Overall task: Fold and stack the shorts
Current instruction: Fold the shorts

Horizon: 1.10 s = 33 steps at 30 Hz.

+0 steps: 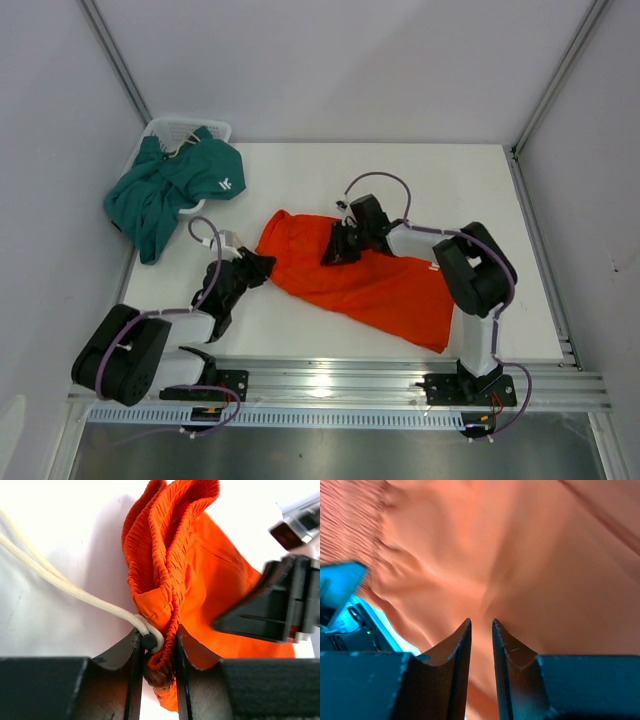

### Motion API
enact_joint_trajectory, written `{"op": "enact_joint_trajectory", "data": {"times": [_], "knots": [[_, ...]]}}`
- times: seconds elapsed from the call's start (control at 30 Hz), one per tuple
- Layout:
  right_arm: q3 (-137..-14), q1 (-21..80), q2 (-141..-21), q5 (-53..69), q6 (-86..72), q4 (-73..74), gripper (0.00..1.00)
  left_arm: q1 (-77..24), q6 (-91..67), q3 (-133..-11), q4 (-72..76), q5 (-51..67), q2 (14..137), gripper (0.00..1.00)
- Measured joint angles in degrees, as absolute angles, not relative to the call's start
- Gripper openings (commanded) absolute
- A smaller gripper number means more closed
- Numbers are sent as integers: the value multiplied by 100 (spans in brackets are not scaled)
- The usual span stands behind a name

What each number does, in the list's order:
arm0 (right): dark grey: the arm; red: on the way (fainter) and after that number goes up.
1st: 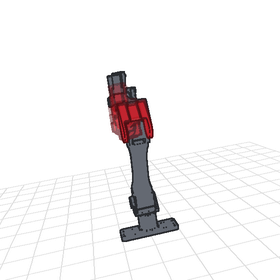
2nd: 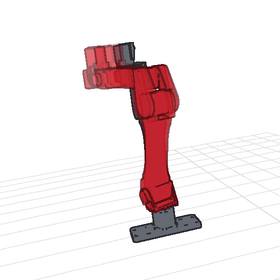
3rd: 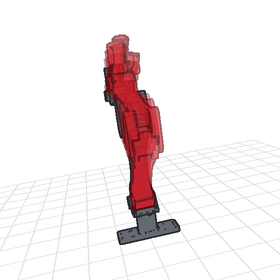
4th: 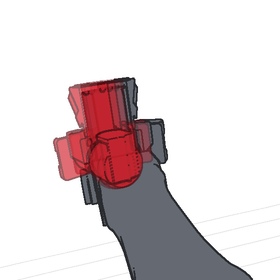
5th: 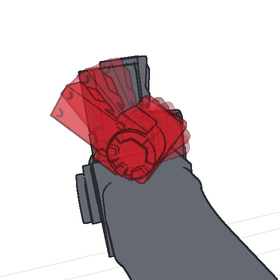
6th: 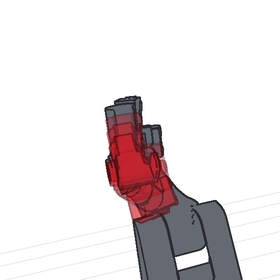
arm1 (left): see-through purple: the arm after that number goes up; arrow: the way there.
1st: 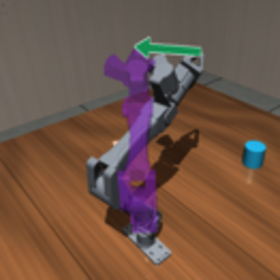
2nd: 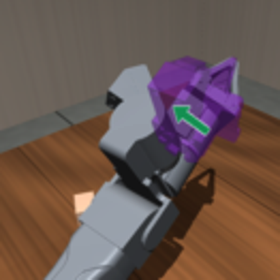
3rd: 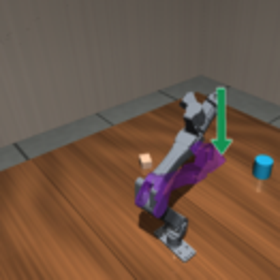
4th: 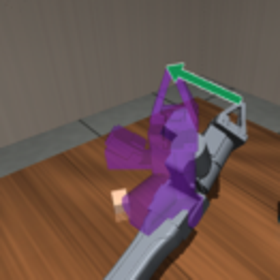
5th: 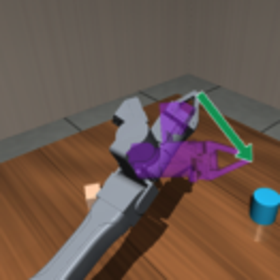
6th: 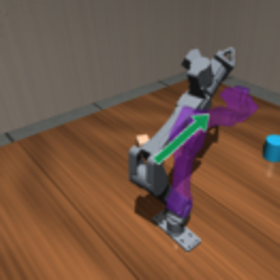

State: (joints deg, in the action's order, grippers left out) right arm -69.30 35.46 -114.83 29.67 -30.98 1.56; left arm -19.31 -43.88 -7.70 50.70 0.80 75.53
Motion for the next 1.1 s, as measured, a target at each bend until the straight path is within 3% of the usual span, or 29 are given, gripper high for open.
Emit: {"op": "enact_joint_trajectory", "data": {"times": [0.27,0.4,0.7,0.93,1.1], "knots": [[-5649,3173,-9692,2539,-2880,541,28,-2132,-3736,-1192,3365,-812,6095,0],[-5231,3059,-9351,2510,-2845,561,27,-2158,-3535,-1278,2864,-1114,5596,0],[-5004,3151,-10158,2958,-3065,5,24,-2585,-3004,-1516,2018,-1533,4960,0],[-5518,3376,-10901,3262,-3345,-346,2,-3186,-2322,-2001,1559,-1942,4602,0],[-5780,3579,-11192,3297,-3597,-539,1,-4174,-1535,-2552,1260,-2497,4727,0]]}}
